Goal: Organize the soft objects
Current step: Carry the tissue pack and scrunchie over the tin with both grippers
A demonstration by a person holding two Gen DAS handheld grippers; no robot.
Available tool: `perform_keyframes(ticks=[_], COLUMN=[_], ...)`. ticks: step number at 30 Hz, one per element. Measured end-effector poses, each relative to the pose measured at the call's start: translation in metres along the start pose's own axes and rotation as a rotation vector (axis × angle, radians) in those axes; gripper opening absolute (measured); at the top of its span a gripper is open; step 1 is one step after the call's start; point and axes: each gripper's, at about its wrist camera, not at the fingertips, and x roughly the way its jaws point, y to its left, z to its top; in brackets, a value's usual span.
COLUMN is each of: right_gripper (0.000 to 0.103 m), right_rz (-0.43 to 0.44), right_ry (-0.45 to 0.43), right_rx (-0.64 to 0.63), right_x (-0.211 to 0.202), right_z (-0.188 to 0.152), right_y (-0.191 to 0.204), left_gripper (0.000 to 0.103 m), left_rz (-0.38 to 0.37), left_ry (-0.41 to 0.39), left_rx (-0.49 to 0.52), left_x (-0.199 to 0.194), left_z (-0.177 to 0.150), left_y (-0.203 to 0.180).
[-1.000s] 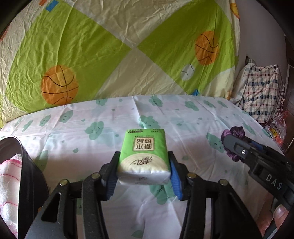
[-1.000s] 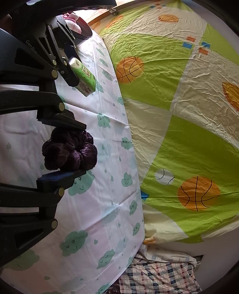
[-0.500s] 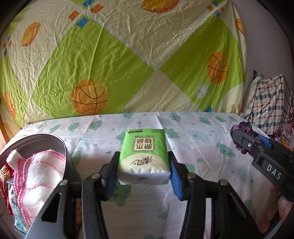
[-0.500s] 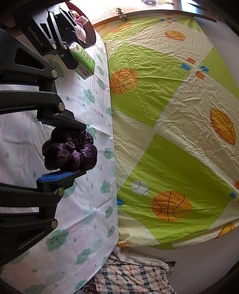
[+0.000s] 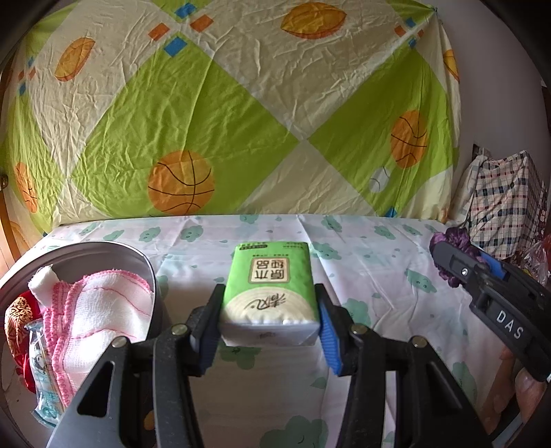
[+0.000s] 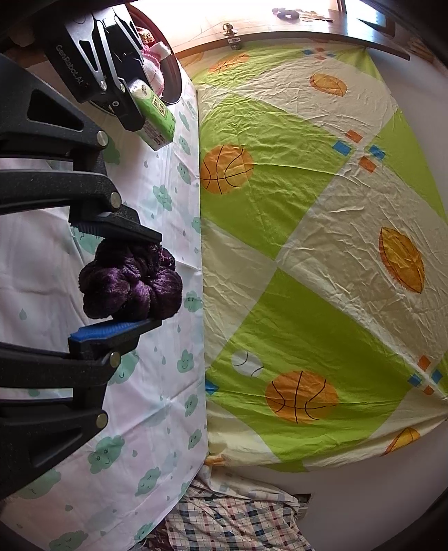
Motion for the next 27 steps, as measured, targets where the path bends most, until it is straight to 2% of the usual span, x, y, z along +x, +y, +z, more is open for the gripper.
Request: perform_keyframes(ticks=[8,27], right_gripper=[0.043,0.043], right_rz=[0.007,0.056], right_ry=[-0.017,-0.046], right_rx=[-0.024,-0.075], right_x=[-0.005,-0.024], right_z=[-0.002,-0.009], right_y=[0.009,0.043], left_gripper=[0.049,0.049], left_rz=[0.014,0.037], left_ry=[-0.04,-0.078], left_rx=[0.005,-0.006], left_x=[-0.016,-0.041], left_z=[-0.005,-0.014], left_y=[0.006,0.023])
